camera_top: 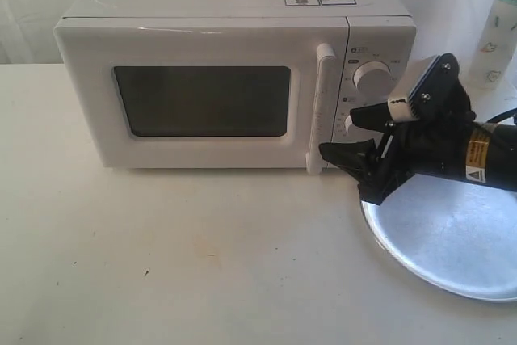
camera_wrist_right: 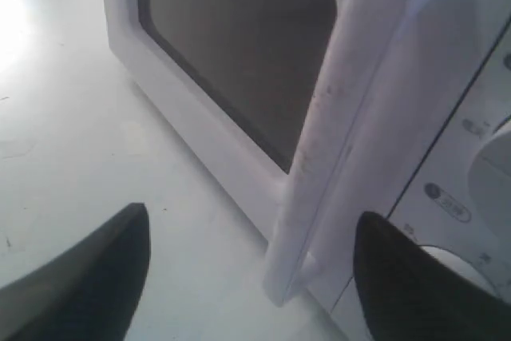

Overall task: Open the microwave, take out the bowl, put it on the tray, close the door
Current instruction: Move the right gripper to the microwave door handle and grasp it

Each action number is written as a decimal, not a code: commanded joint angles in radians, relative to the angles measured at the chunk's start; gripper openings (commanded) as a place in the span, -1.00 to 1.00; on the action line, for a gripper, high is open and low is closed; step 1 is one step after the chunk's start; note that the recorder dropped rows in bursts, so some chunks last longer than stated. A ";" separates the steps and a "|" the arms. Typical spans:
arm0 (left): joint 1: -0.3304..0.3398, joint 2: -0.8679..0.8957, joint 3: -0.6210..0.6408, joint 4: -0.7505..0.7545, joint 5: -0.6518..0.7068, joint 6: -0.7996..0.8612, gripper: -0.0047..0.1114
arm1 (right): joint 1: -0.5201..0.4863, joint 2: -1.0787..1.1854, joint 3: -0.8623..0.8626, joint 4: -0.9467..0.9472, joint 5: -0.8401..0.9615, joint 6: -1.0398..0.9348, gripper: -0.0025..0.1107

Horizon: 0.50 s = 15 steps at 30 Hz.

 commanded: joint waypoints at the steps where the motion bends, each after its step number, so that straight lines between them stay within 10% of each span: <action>1: -0.005 -0.002 -0.003 -0.008 0.003 0.000 -0.92 | -0.004 0.071 -0.004 0.162 -0.081 -0.138 0.21; 15: -0.005 -0.002 -0.003 -0.008 0.003 0.000 -0.92 | 0.008 0.149 -0.104 0.199 -0.214 -0.170 0.02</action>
